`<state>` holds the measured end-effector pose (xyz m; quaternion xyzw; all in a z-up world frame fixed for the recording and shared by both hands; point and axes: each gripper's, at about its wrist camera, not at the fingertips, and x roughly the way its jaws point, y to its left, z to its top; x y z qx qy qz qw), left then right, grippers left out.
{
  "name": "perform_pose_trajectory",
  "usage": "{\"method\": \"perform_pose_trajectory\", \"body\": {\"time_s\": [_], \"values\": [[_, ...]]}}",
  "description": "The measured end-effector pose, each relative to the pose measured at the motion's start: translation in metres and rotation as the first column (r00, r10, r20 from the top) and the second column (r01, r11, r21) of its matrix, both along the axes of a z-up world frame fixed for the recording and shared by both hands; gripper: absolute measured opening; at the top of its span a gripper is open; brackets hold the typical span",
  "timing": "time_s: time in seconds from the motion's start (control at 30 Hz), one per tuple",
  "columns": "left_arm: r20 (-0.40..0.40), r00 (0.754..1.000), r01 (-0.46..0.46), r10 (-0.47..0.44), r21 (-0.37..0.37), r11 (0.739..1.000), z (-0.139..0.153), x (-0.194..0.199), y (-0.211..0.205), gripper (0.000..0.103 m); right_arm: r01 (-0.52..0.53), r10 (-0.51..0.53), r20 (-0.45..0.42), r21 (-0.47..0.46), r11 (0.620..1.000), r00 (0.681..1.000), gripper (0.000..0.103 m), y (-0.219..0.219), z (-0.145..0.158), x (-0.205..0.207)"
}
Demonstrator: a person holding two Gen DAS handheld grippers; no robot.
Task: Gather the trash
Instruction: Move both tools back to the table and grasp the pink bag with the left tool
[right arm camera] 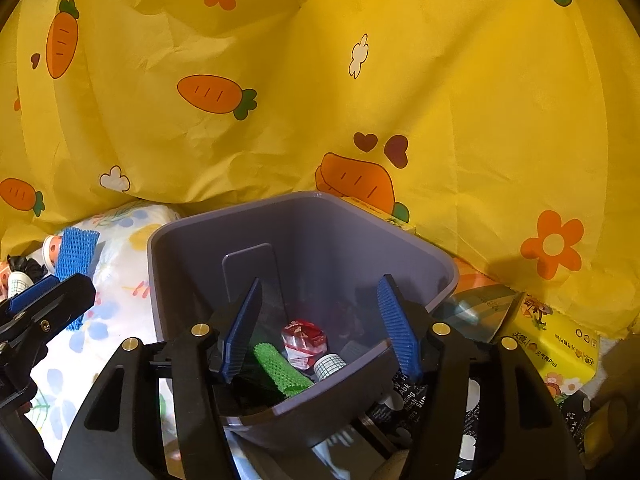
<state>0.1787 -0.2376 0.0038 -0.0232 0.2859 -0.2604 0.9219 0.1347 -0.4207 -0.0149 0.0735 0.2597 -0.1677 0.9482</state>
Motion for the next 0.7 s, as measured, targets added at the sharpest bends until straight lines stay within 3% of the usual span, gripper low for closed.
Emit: {"method": "perform_pose_trajectory", "body": {"time_s": [0.2, 0.33, 0.53, 0.7], "values": [[0.033, 0.991, -0.129, 0.127, 0.058, 0.99, 0.002, -0.011, 0.054, 0.083, -0.036, 0.037, 0.039, -0.016, 0.999, 0.999, 0.069, 0.026, 0.006, -0.007], [0.055, 0.966, -0.258, 0.254, 0.086, 0.962, 0.005, -0.017, 0.109, 0.083, -0.104, 0.103, 0.047, 0.002, 0.995, 0.994, 0.072, 0.05, 0.007, -0.003], [0.092, 0.878, -0.479, 0.47, 0.152, 0.865, 0.0, -0.022, 0.2, 0.087, -0.239, 0.238, 0.04, 0.023, 0.971, 0.971, 0.079, 0.105, 0.005, 0.012], [0.082, 0.763, -0.642, 0.642, 0.211, 0.737, -0.013, -0.017, 0.277, 0.087, -0.363, 0.363, 0.013, 0.042, 0.931, 0.932, 0.082, 0.161, 0.0, 0.028]]}}
